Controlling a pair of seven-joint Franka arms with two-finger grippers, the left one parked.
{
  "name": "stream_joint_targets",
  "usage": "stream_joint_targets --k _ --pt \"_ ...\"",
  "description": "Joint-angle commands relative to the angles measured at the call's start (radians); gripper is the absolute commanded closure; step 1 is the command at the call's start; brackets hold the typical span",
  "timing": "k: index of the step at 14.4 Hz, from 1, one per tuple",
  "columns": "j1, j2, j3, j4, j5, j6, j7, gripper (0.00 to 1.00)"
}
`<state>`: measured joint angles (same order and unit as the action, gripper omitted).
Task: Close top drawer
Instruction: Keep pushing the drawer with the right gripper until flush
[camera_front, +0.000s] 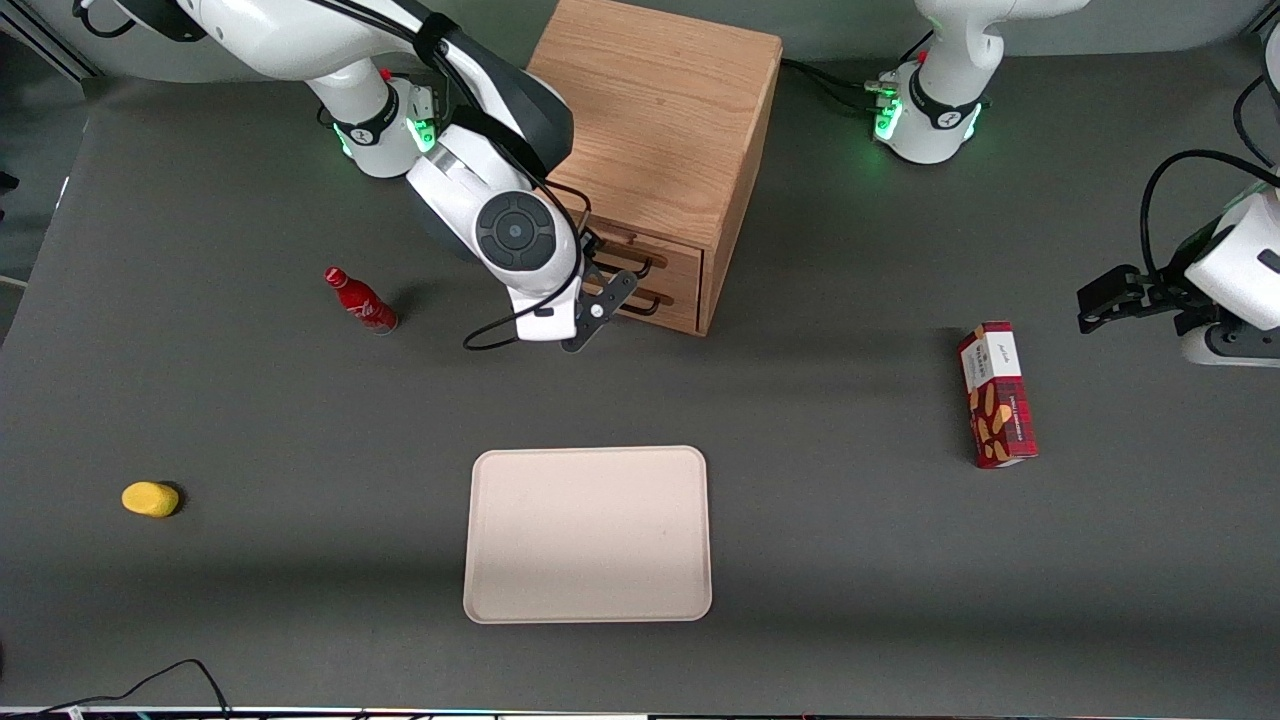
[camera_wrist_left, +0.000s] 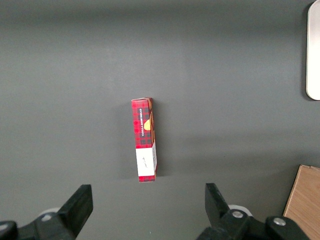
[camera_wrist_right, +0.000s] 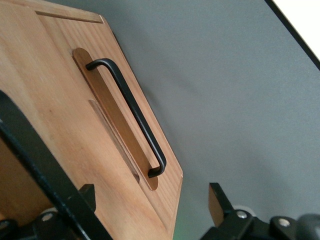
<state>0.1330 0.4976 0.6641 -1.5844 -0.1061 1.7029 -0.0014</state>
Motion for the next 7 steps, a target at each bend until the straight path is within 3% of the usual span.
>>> stream_joint_targets --k 1,7 --pt "-0.001 0.004 0.034 -0.051 -0.03 0.043 0.069 0.0" --pt "-0.013 0.006 0.043 0.0 -0.02 0.021 0.058 0.0"
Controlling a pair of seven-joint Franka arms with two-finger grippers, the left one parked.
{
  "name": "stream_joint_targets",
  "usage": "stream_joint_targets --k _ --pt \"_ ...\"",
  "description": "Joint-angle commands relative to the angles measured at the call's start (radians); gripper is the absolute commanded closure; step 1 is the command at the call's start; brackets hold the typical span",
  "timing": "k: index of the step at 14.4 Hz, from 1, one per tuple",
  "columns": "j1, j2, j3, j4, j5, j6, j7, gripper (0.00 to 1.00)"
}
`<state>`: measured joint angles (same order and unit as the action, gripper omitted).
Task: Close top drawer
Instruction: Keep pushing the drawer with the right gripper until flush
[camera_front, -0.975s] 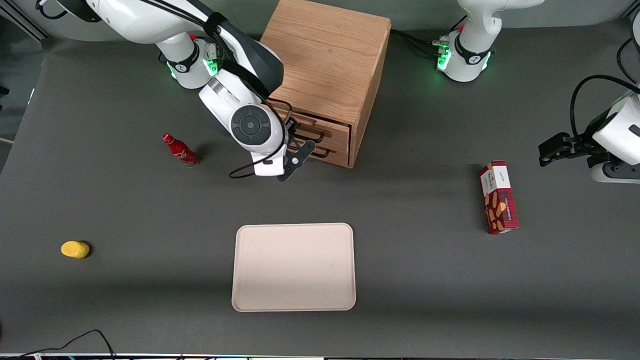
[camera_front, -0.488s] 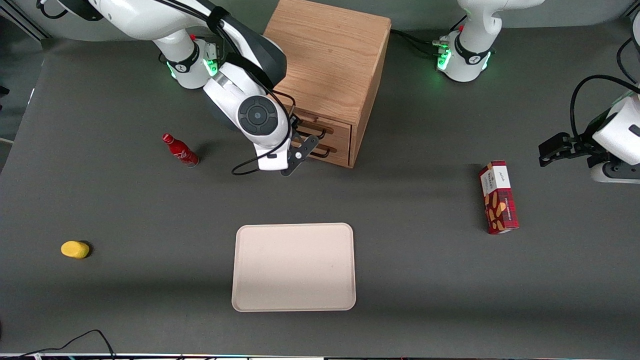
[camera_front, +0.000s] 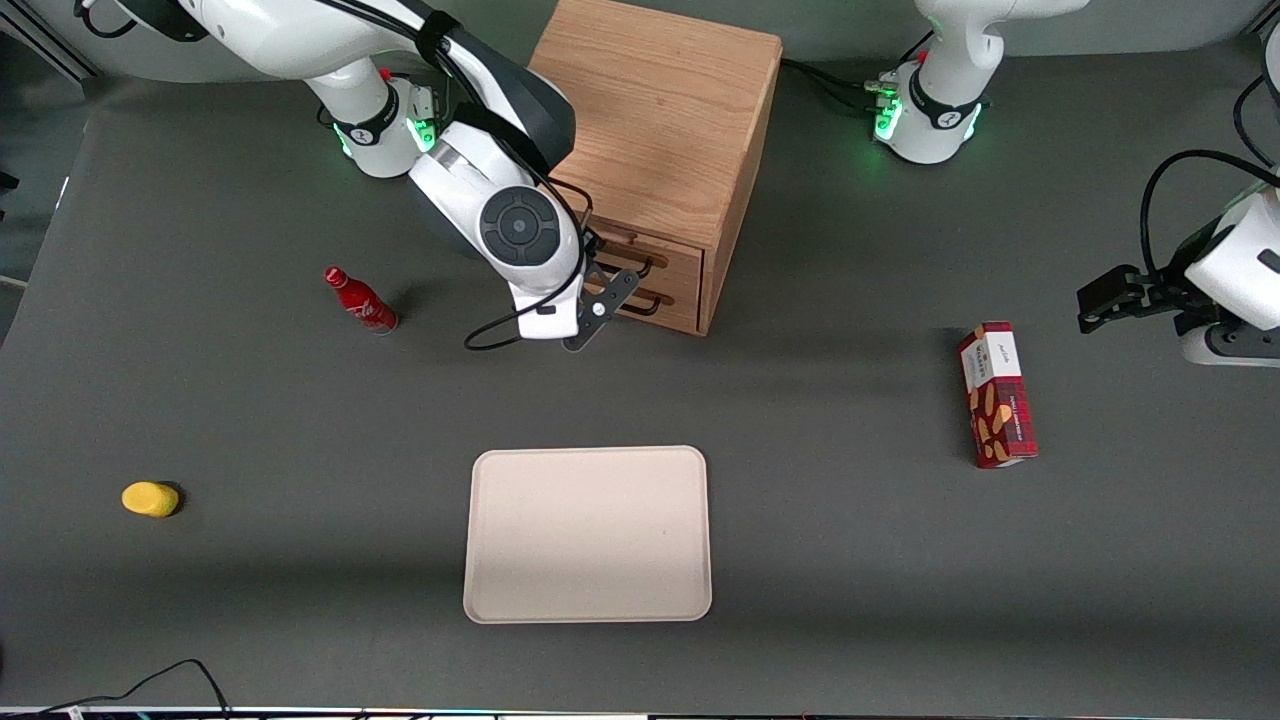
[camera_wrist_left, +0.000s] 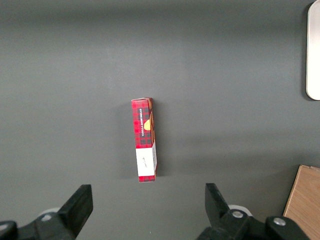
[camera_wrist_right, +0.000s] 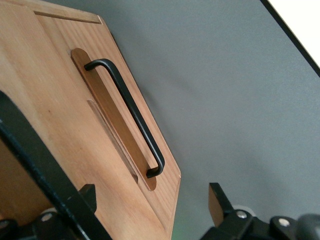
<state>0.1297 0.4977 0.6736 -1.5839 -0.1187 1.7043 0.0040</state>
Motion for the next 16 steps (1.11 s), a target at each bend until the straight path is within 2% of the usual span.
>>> stream_joint_targets --k 1,5,12,16 --pt "-0.012 0.005 0.038 0.004 -0.007 0.015 0.05 0.0" --pt "-0.013 0.005 0.066 0.019 -0.006 0.014 0.037 0.0" --pt "-0.056 0.004 0.07 0.027 -0.009 -0.002 -0.2 0.0" --pt "-0.059 0.002 0.076 0.05 -0.012 -0.002 -0.213 0.0"
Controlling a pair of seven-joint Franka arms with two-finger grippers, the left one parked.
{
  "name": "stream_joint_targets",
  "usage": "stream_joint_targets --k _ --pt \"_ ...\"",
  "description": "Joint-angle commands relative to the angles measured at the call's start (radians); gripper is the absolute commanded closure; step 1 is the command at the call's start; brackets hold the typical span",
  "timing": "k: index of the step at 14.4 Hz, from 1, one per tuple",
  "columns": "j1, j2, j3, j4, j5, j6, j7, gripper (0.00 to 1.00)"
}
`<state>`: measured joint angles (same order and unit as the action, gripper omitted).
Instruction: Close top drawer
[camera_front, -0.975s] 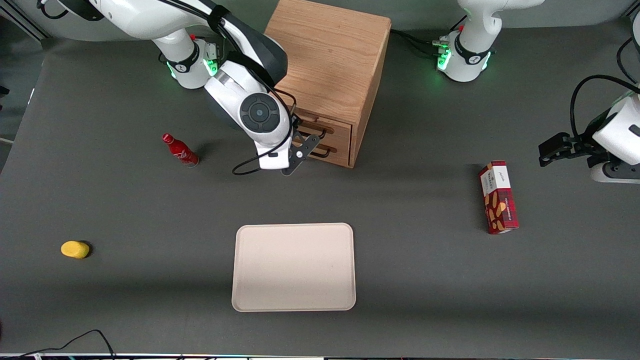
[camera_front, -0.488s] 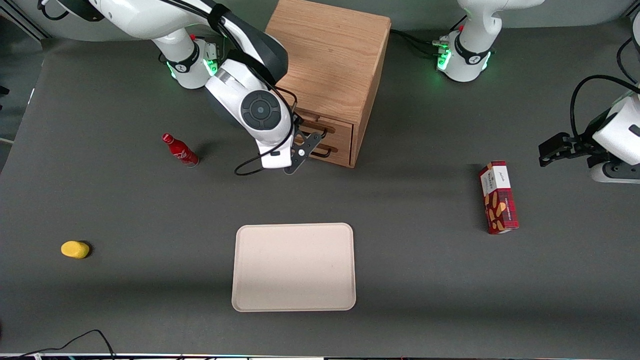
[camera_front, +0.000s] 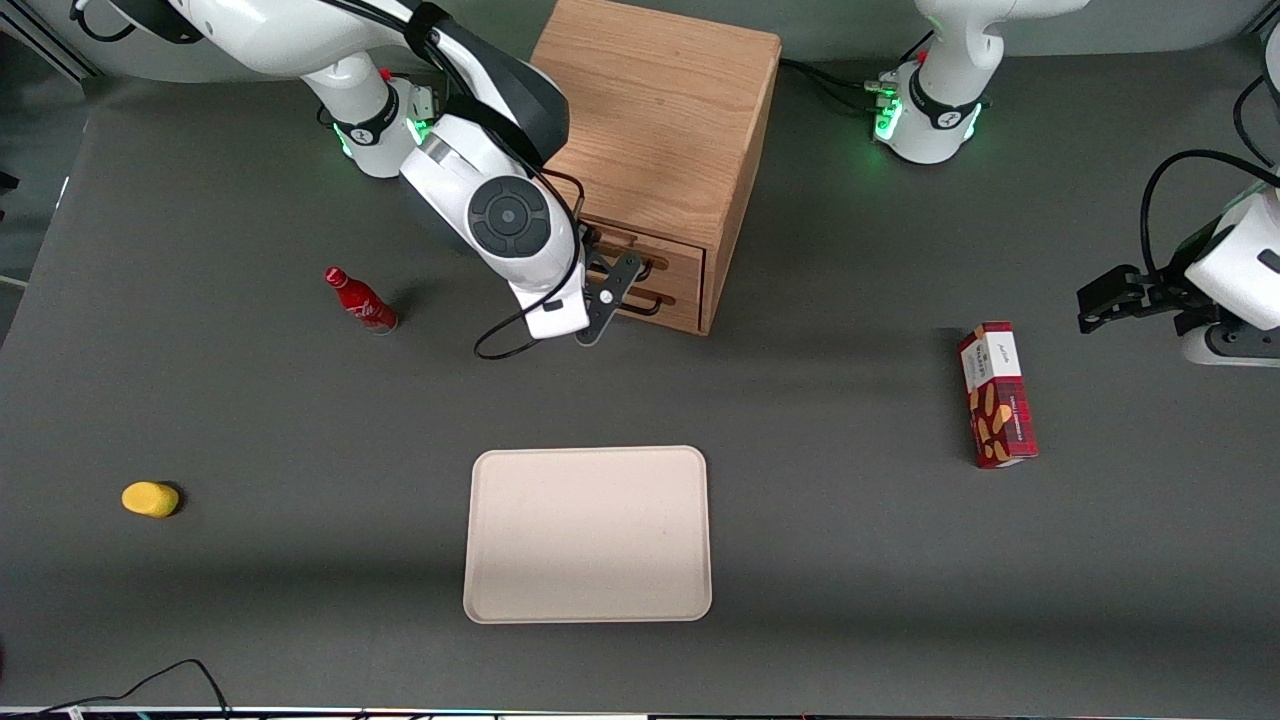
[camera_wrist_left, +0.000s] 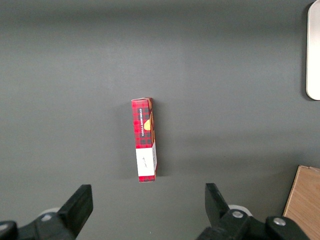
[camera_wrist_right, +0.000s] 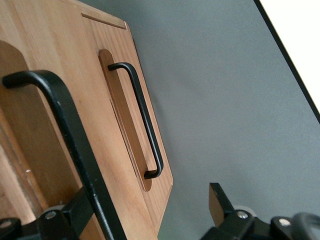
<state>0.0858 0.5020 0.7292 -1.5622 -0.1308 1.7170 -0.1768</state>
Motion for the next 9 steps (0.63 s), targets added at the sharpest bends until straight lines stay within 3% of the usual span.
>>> stream_joint_targets --k 1,6,9 --pt "-0.015 0.0 0.022 0.049 -0.001 -0.031 -0.044 0.0" --pt "-0.02 -0.003 0.018 0.215 0.011 -0.246 -0.027 0.0" --pt "-0.05 -0.036 -0.004 0.231 0.036 -0.27 0.127 0.0"
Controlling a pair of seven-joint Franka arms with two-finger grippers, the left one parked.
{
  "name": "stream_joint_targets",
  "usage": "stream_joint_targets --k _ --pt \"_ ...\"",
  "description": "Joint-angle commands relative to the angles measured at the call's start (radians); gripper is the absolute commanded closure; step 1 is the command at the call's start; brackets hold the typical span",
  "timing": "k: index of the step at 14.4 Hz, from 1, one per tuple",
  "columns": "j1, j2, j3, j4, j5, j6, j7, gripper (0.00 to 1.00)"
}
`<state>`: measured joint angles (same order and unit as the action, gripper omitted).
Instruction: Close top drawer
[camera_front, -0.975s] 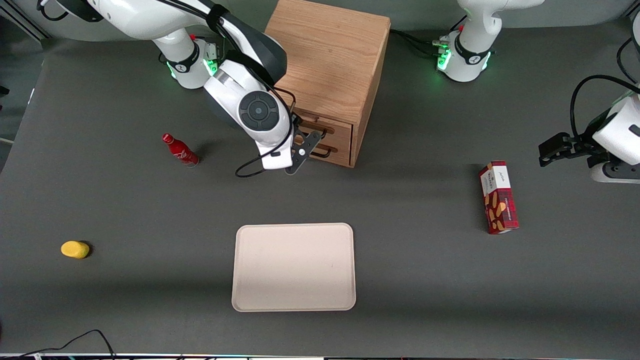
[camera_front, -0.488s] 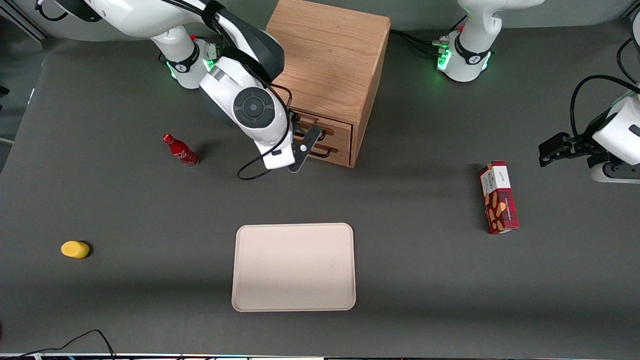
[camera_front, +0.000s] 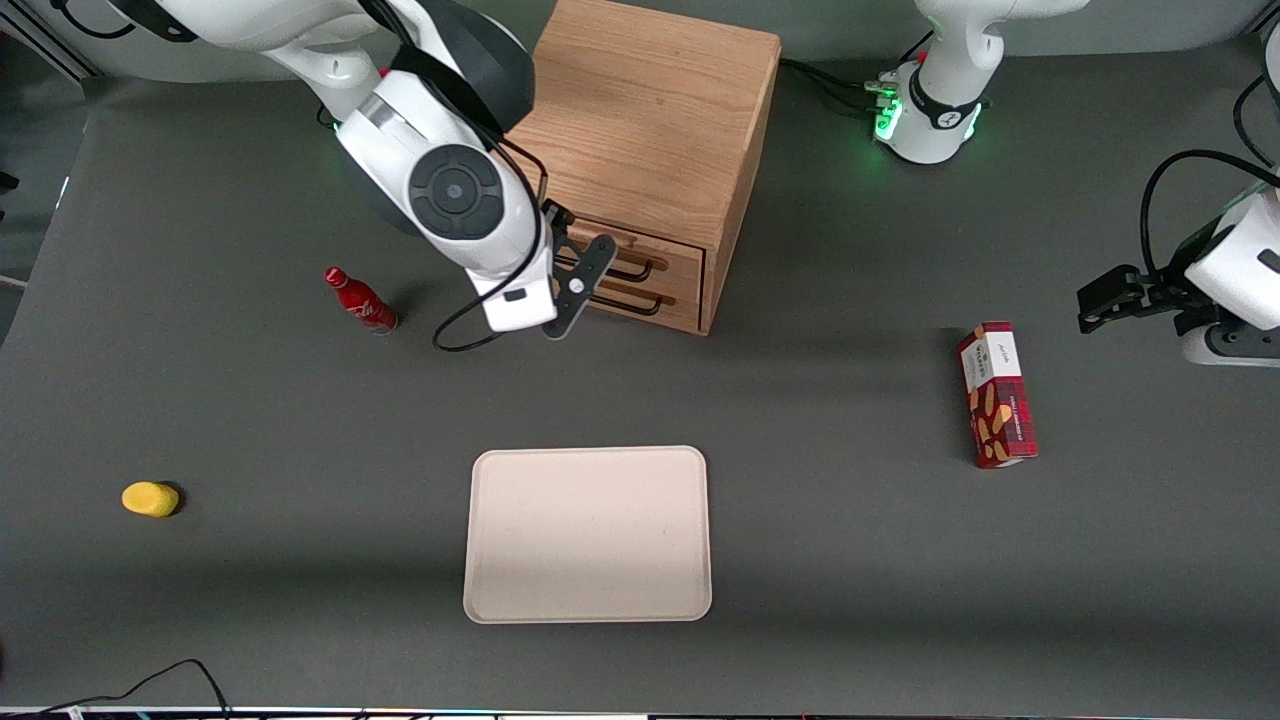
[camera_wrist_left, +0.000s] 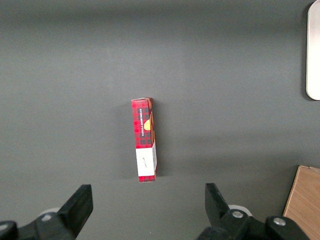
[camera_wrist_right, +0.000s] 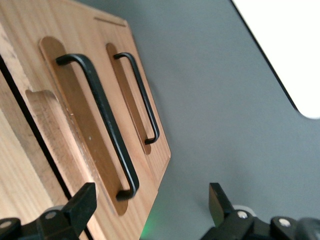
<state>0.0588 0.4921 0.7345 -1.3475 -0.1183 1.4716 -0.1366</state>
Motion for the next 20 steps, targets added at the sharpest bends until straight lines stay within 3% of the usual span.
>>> stream_joint_targets --k 1,4,7,9,15,20 --pt "-0.022 -0.055 -0.061 0.019 0.023 -0.022 0.127 0.0" --pt "-0.01 -0.128 -0.275 0.024 0.092 -0.014 0.137 0.0" --pt "0.007 -0.201 -0.438 -0.004 0.095 -0.011 0.216 0.0" --pt "0.003 -0.234 -0.48 -0.027 0.082 -0.01 0.32 0.0" --pt "0.003 -0.333 -0.705 -0.185 0.095 0.096 0.23 0.0" --pt "-0.007 -0.323 -0.751 -0.139 0.085 0.095 0.23 0.0"
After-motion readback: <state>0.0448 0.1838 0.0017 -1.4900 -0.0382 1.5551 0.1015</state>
